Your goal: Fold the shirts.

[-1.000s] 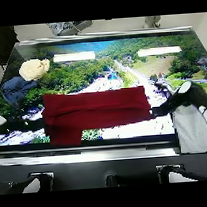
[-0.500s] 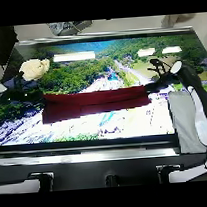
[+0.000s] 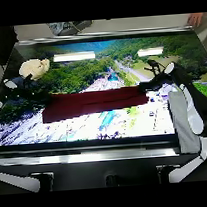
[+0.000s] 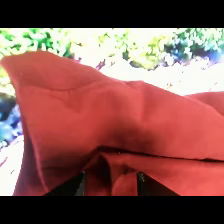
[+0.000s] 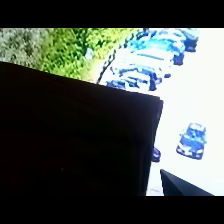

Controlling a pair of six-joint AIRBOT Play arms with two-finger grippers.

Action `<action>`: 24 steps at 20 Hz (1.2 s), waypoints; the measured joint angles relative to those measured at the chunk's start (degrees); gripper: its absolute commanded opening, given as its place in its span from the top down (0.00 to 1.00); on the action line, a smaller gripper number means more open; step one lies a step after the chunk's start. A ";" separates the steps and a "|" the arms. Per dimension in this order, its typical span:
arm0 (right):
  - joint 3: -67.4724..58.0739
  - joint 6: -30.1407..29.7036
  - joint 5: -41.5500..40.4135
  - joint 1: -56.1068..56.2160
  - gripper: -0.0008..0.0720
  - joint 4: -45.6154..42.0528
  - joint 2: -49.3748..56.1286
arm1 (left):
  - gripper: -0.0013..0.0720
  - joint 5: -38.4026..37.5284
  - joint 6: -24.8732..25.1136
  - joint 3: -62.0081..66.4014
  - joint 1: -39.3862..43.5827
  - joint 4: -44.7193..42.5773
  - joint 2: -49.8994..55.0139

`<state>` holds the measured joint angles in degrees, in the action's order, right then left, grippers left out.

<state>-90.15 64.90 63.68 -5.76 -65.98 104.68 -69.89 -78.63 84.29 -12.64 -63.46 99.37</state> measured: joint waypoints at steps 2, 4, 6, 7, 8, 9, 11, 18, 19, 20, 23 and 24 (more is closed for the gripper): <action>-0.31 -0.02 1.99 -2.29 0.01 0.72 0.00 | 0.43 -0.70 -0.07 0.46 -0.37 0.02 -1.57; -0.24 0.04 4.17 -4.00 0.01 3.13 1.03 | 0.43 -0.94 -0.22 0.70 -0.26 0.33 -3.89; -0.24 0.72 6.16 -4.46 0.02 6.75 2.93 | 0.44 -1.29 -0.26 0.81 0.50 1.09 -6.47; -0.33 1.53 6.47 -4.55 0.13 8.72 3.87 | 0.44 -1.16 -0.26 0.85 1.05 1.55 -7.78; -0.44 2.14 6.62 -4.26 0.48 10.29 4.79 | 0.44 -1.18 -0.26 0.87 1.77 1.92 -9.01; -0.35 2.91 7.37 -3.63 0.91 11.67 5.88 | 0.44 -1.14 -0.26 0.90 2.67 2.34 -9.92; -0.28 3.89 8.41 -2.45 0.92 13.25 6.99 | 0.47 -1.11 -0.26 0.92 5.01 3.54 -11.15; -1.09 -0.81 14.21 -0.72 0.93 17.53 -5.79 | 0.94 2.82 -0.31 -2.75 20.37 7.43 -9.35; -1.18 -0.87 15.56 -0.42 0.93 17.29 -9.44 | 0.94 4.17 -0.33 -3.45 22.93 8.92 -8.41; -1.16 -0.83 16.87 -0.09 0.93 16.09 -12.57 | 0.94 5.77 -0.52 -3.98 25.35 10.60 -7.32; -1.22 1.01 21.00 1.25 0.92 13.86 -21.75 | 0.94 12.39 -1.36 -4.85 32.00 19.56 -3.08; -1.18 1.92 22.32 1.84 0.92 12.94 -24.33 | 0.94 14.67 -1.53 -4.94 34.05 23.52 -1.44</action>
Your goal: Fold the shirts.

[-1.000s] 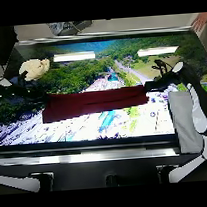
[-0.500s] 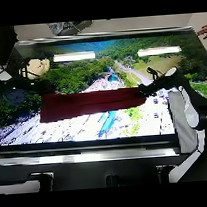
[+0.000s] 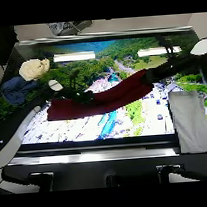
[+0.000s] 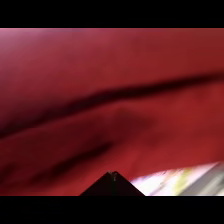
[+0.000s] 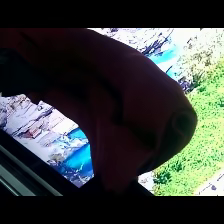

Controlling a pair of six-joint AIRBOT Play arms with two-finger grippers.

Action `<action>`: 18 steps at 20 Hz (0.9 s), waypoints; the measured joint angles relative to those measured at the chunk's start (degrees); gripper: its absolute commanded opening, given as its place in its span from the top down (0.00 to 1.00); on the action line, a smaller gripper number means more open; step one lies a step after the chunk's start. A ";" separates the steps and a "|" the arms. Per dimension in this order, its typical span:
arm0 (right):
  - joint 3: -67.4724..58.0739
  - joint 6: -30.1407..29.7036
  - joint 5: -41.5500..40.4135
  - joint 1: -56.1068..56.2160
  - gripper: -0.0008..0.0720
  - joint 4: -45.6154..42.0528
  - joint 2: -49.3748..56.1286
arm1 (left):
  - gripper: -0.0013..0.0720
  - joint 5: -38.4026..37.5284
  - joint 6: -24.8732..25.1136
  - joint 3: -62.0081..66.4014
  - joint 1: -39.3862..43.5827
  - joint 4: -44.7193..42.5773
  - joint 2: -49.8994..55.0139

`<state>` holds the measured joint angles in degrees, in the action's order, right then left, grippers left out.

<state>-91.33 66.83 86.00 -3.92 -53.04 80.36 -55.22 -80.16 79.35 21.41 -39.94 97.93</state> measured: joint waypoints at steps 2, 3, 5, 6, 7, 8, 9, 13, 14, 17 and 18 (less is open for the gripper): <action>-0.04 1.66 1.92 0.74 0.92 -0.50 -4.66 | 0.94 3.72 -0.26 0.22 3.76 7.32 3.21; -0.02 2.60 2.54 0.92 0.92 -1.03 -6.45 | 0.94 5.22 -0.31 0.48 5.46 10.64 4.72; -0.02 4.17 3.32 1.07 0.92 -1.86 -9.60 | 0.94 7.72 -0.20 1.40 8.83 17.20 7.69; -0.04 4.68 3.21 1.20 0.92 -1.95 -10.49 | 0.94 8.48 0.31 1.97 10.32 20.13 8.96; -0.02 5.22 2.89 1.36 0.92 -2.32 -11.02 | 0.95 9.05 0.81 2.36 11.34 22.18 9.84; -0.02 5.49 2.27 1.46 0.92 -2.32 -11.32 | 0.95 9.35 1.53 2.69 11.65 23.63 10.32; -0.02 5.68 1.44 1.92 0.92 -2.36 -11.30 | 0.95 10.45 2.32 2.95 11.28 25.03 10.34; -0.02 5.86 -3.48 7.45 0.92 -1.31 -7.76 | 0.95 6.21 4.35 3.39 4.02 18.03 4.04; -0.02 5.84 -5.64 9.73 0.92 -0.20 -6.14 | 0.94 4.52 4.35 3.41 0.90 13.99 1.07; -0.02 5.31 -13.97 17.03 0.92 4.33 -0.04 | 0.94 -0.48 4.28 3.48 -10.05 3.19 -8.98; -0.02 4.96 -17.05 19.61 0.92 6.36 2.51 | 0.94 -1.70 4.20 3.48 -13.79 0.72 -12.02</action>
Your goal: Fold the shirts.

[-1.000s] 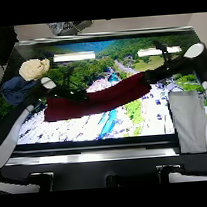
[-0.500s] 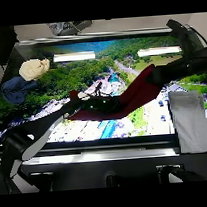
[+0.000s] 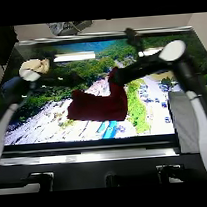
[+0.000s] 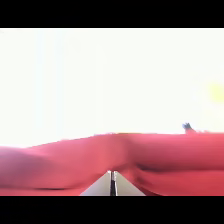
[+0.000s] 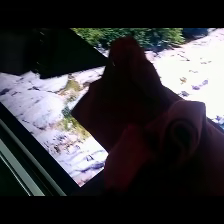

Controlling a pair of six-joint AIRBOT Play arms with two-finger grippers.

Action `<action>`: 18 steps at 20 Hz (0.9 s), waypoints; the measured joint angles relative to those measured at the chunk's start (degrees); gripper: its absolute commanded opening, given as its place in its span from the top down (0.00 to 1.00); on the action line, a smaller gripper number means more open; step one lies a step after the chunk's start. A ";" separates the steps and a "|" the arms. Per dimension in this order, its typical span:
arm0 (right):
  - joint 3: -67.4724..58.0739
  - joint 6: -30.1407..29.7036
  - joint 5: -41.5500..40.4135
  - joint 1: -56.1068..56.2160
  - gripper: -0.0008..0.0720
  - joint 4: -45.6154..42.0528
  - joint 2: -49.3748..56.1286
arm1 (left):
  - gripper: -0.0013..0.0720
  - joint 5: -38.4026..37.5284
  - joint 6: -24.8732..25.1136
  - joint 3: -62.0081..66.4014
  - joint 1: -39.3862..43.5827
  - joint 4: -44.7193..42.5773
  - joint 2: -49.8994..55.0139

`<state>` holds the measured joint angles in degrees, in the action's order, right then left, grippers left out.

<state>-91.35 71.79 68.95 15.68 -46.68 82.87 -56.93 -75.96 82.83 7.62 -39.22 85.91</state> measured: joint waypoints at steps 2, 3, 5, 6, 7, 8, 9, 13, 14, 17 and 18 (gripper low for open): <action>0.00 -0.66 -5.49 4.59 0.92 4.33 5.40 | 0.94 -1.73 -0.15 0.04 -7.45 -3.17 -5.84; 0.00 -0.94 -7.93 6.67 0.92 6.80 8.35 | 0.94 -3.10 -0.24 0.00 -10.78 -4.31 -8.37; 0.00 -1.57 -12.20 10.08 0.89 11.78 13.73 | 0.94 -4.39 -0.44 0.02 -16.11 -5.55 -12.26; 0.00 -1.73 -13.77 11.50 0.67 13.84 16.13 | 0.94 -4.76 -0.55 0.02 -17.94 -6.29 -13.57; 0.00 -1.88 -15.52 12.87 0.28 15.82 18.49 | 0.94 -5.31 -0.52 0.00 -19.32 -6.47 -14.62; 0.00 -2.10 -17.22 13.97 0.07 17.64 20.28 | 0.94 -5.66 -0.52 -0.07 -20.20 -6.54 -15.37; 0.00 -2.69 -18.51 14.71 0.07 19.28 21.66 | 0.94 -5.75 -0.50 -0.33 -20.83 -6.78 -15.82; -0.07 -5.81 -17.29 11.80 0.07 17.94 22.23 | 0.94 -6.34 -0.20 -2.45 -22.12 -7.37 -16.83; -0.07 -5.75 -14.78 9.81 0.05 14.64 21.24 | 0.94 -6.38 0.02 -2.95 -22.21 -7.39 -16.96; 0.15 -2.58 -3.41 1.64 0.06 -1.75 17.64 | 0.94 -6.43 0.87 -4.17 -22.53 -7.58 -17.11; 0.79 -1.20 0.68 -1.49 0.06 -7.26 16.83 | 0.94 -6.43 1.25 -4.37 -22.56 -7.58 -17.16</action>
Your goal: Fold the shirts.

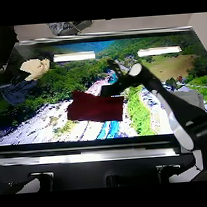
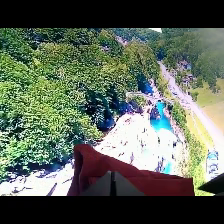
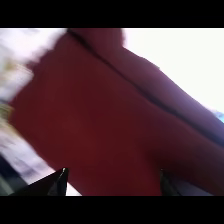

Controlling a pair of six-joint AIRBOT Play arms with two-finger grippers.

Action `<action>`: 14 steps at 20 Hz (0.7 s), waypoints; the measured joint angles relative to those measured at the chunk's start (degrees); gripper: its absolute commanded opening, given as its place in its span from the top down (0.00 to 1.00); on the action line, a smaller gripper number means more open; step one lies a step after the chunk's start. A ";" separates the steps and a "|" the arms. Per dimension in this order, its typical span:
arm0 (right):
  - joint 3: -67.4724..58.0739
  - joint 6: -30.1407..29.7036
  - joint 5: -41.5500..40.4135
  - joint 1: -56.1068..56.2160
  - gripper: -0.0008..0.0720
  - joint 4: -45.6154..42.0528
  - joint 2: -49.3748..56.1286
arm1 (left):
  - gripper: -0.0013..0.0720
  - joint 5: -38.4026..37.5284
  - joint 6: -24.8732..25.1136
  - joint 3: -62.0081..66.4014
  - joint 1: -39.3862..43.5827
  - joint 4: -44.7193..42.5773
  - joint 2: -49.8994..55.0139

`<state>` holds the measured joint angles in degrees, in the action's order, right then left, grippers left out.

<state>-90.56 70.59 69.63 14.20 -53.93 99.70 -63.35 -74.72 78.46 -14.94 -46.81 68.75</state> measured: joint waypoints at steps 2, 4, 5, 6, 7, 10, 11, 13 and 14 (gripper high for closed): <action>2.93 1.99 4.44 -4.68 0.06 -5.25 -0.63 | 0.94 -0.09 0.44 -0.28 0.00 0.02 0.00; 6.82 2.29 5.55 -6.86 0.06 -4.59 -0.35 | 0.94 -0.07 0.83 -0.44 -0.04 0.02 -0.02; 8.63 2.19 4.52 -7.39 0.06 -3.15 0.35 | 0.94 -0.09 0.96 -0.46 -0.04 0.02 -0.02; 9.97 1.81 3.82 -7.52 0.11 -1.51 1.27 | 0.94 -0.09 1.14 -0.50 -0.07 0.02 -0.04; 10.84 1.57 3.45 -7.39 0.15 0.46 2.19 | 0.94 -0.09 1.22 -0.52 -0.07 0.02 -0.02; 12.35 0.68 0.55 -6.23 0.94 6.88 4.98 | 0.94 0.28 1.38 -0.57 -0.04 0.04 -0.04; 12.66 -0.26 -0.55 -5.81 0.92 8.76 5.60 | 0.94 0.55 1.42 -0.57 -0.04 0.02 -0.04; 12.79 -3.98 -1.27 -5.81 0.92 14.60 5.53 | 0.94 0.98 1.44 -0.57 -0.07 0.04 -0.04; 12.55 -6.01 -0.74 -6.23 0.92 16.59 4.81 | 0.94 1.16 1.44 -0.57 -0.07 0.04 -0.02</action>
<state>-78.02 64.58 68.88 7.97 -37.34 104.51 -62.19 -73.28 77.89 -15.00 -46.76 68.73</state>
